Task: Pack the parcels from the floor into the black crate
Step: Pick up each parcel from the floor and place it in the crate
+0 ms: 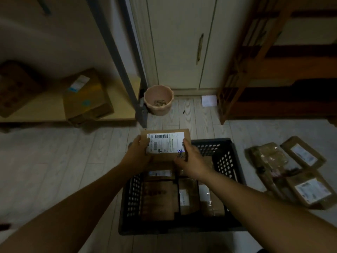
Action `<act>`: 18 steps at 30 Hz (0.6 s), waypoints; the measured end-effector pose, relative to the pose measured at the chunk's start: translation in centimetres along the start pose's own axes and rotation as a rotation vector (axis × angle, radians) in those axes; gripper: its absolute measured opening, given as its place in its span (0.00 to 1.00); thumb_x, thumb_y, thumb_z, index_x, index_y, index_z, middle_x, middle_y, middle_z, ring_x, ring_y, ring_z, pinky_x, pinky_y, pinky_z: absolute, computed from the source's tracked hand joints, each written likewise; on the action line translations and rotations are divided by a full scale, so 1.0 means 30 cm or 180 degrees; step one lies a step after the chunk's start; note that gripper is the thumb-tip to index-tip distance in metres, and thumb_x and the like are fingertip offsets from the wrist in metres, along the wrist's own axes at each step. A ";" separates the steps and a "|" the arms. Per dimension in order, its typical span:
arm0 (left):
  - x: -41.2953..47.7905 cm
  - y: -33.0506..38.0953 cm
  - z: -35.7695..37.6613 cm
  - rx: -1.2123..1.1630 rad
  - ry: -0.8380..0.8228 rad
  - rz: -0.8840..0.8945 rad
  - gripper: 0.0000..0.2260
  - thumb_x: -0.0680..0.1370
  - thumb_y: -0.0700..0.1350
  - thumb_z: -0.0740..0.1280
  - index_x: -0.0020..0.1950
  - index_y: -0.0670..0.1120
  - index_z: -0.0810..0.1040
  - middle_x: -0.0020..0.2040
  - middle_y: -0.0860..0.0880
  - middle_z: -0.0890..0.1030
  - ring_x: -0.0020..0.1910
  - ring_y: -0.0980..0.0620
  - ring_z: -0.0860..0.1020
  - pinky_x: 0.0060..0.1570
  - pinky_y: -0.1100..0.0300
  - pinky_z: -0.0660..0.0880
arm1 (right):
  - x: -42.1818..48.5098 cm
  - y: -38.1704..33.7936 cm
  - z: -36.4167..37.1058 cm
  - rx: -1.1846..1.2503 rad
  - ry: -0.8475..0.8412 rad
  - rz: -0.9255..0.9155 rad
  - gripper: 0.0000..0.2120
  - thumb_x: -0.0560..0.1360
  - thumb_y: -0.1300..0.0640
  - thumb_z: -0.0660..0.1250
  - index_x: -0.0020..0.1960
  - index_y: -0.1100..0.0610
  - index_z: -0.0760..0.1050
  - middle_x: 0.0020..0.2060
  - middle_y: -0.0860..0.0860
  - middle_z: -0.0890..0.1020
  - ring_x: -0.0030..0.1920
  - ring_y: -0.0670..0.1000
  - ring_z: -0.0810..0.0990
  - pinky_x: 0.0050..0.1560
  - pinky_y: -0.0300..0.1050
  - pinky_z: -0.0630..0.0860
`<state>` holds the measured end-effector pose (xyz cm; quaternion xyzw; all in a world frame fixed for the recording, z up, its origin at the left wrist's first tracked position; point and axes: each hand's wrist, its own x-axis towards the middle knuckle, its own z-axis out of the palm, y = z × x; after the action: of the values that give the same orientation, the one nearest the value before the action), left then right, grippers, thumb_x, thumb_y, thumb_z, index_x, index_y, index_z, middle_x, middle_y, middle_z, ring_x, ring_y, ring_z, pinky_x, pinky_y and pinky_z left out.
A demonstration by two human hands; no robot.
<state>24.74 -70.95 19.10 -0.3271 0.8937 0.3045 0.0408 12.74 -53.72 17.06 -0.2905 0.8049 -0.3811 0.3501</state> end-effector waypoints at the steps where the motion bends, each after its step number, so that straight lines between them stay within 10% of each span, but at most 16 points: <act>1: 0.022 -0.048 0.070 0.0196 -0.0019 0.0118 0.27 0.75 0.45 0.67 0.72 0.48 0.62 0.73 0.45 0.59 0.70 0.45 0.64 0.65 0.54 0.66 | 0.028 0.073 0.047 -0.0022 0.0001 -0.0017 0.36 0.76 0.48 0.66 0.77 0.47 0.51 0.70 0.53 0.63 0.66 0.52 0.69 0.64 0.49 0.72; 18: 0.279 -0.513 0.652 0.1130 -0.0777 -0.0419 0.33 0.76 0.50 0.65 0.77 0.52 0.52 0.77 0.47 0.47 0.72 0.40 0.59 0.70 0.47 0.62 | 0.360 0.674 0.490 -0.0115 -0.0183 -0.0157 0.38 0.73 0.53 0.69 0.76 0.48 0.52 0.72 0.54 0.62 0.67 0.54 0.69 0.63 0.46 0.70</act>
<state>25.09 -73.71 -7.00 -0.3331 0.8984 0.1764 0.2254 13.88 -56.76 -9.97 -0.3275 0.7938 -0.3665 0.3582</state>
